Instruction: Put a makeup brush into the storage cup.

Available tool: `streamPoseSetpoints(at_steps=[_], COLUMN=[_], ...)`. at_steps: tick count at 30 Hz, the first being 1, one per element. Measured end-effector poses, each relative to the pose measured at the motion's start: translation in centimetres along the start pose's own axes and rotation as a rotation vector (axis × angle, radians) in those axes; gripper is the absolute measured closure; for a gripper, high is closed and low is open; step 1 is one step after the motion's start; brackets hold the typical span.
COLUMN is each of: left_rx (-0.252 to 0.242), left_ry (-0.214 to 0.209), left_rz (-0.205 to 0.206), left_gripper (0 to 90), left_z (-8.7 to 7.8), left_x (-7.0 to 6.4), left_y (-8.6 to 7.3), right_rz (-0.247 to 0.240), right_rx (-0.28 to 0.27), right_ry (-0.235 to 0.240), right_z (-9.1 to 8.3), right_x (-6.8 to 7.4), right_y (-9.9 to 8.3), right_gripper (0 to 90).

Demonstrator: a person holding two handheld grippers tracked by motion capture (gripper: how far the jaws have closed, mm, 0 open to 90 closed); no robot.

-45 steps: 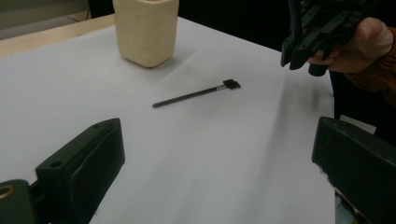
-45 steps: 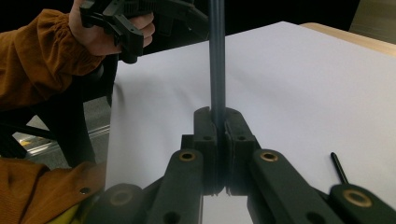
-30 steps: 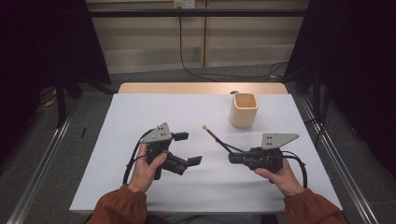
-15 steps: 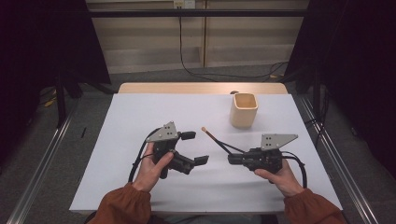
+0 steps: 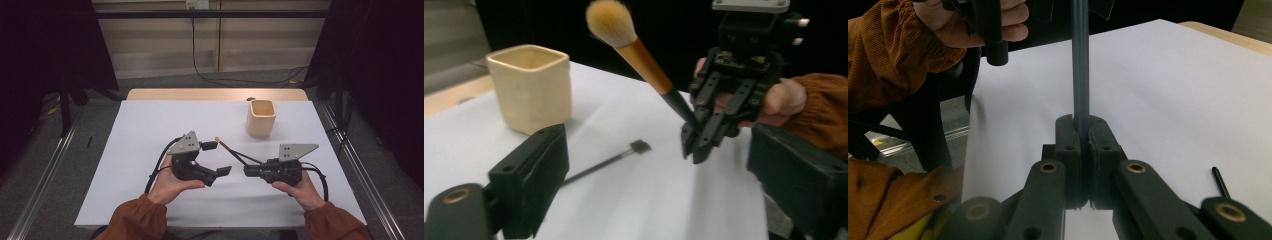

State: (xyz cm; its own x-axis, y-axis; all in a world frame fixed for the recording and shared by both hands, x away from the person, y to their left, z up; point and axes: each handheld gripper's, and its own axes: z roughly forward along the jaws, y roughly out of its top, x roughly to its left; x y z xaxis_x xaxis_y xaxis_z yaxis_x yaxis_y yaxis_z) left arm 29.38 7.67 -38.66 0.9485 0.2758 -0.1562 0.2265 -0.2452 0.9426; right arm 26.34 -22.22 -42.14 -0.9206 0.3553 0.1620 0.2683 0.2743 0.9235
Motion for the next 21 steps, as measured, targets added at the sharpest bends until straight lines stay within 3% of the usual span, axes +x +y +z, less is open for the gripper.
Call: streamPoseSetpoints(at_steps=[8,17,19,21], left_rx=[-0.009,-0.064,-0.074,-0.075], left_ry=[0.002,0.000,0.013,-0.011], left_rz=[-0.022,-0.055,-0.041,-0.048], left_gripper=[22.2,39.9,45.2,47.7], left_z=[0.62,0.61,0.38,0.24], left_x=[0.05,0.18,0.01,-0.12], left_y=[0.19,0.49,0.56,0.59], right_rz=[0.002,0.005,0.006,0.003], right_rx=[0.003,0.006,0.007,0.006], right_ry=[-0.002,-0.003,-0.004,-0.005], right_z=[0.04,0.15,0.16,0.20], right_x=[-0.04,-0.09,-0.06,-0.01], right_y=[-0.08,-0.21,-0.22,-0.23], right_gripper=[85.5,85.4,85.4,85.5])
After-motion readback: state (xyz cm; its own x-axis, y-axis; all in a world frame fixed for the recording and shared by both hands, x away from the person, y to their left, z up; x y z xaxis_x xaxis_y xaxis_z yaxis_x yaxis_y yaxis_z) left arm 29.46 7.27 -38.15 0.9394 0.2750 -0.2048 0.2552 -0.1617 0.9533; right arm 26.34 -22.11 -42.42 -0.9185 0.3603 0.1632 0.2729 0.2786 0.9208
